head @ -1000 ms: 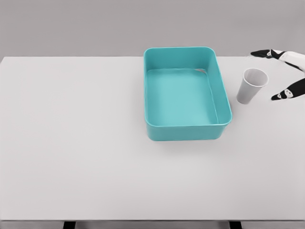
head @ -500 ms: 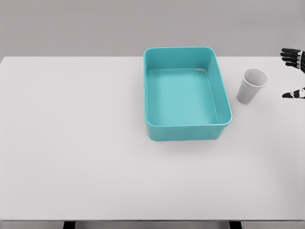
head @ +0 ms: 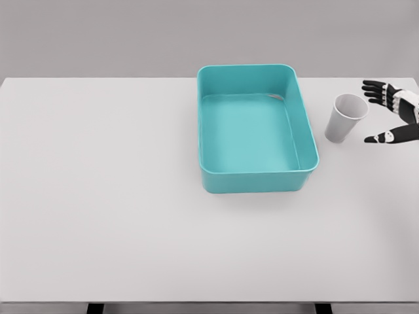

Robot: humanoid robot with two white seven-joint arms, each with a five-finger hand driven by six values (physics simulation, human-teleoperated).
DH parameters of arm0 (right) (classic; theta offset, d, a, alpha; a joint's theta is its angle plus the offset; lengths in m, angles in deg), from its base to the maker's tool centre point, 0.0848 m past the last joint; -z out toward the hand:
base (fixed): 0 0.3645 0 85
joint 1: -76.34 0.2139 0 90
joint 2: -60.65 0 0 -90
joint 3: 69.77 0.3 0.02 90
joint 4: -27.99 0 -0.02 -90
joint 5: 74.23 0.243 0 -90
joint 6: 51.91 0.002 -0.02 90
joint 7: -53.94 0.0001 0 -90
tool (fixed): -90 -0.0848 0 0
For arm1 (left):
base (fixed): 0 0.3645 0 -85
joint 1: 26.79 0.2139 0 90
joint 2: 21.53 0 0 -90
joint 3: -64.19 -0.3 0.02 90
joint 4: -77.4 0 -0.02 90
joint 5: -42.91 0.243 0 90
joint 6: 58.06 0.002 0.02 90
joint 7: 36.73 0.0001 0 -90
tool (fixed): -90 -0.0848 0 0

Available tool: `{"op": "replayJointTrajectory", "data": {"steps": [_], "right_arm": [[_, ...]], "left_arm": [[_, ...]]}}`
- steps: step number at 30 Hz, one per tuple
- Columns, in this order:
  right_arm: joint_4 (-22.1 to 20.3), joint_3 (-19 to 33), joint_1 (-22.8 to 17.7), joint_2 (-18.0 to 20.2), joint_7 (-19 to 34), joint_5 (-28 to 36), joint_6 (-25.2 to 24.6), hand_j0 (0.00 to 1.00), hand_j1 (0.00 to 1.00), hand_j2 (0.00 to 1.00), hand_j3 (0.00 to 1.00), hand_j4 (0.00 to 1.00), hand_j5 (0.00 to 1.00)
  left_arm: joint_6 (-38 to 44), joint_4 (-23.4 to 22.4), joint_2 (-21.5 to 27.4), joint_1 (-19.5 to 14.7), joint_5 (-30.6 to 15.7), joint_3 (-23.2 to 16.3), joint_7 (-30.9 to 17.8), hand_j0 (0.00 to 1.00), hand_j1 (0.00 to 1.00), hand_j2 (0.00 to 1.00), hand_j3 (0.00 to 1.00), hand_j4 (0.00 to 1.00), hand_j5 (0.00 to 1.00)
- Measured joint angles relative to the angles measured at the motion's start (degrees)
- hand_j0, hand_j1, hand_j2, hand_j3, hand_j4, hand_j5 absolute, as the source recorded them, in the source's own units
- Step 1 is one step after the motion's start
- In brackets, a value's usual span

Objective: Put the paper cup into the basket with your right arm

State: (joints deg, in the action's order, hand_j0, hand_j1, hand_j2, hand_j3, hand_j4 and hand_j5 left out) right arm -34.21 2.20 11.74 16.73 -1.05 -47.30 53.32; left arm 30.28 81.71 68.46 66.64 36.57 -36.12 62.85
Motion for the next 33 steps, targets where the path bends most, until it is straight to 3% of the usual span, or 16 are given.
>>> {"op": "replayJointTrajectory", "data": {"steps": [33], "right_arm": [[7.50,-0.76,6.06,-5.81,0.00,-7.36,0.20,1.00,1.00,1.00,1.00,1.00,1.00]], "left_arm": [[0.00,0.00,0.00,0.00,0.00,0.01,0.00,1.00,1.00,1.00,1.00,1.00,1.00]]}}
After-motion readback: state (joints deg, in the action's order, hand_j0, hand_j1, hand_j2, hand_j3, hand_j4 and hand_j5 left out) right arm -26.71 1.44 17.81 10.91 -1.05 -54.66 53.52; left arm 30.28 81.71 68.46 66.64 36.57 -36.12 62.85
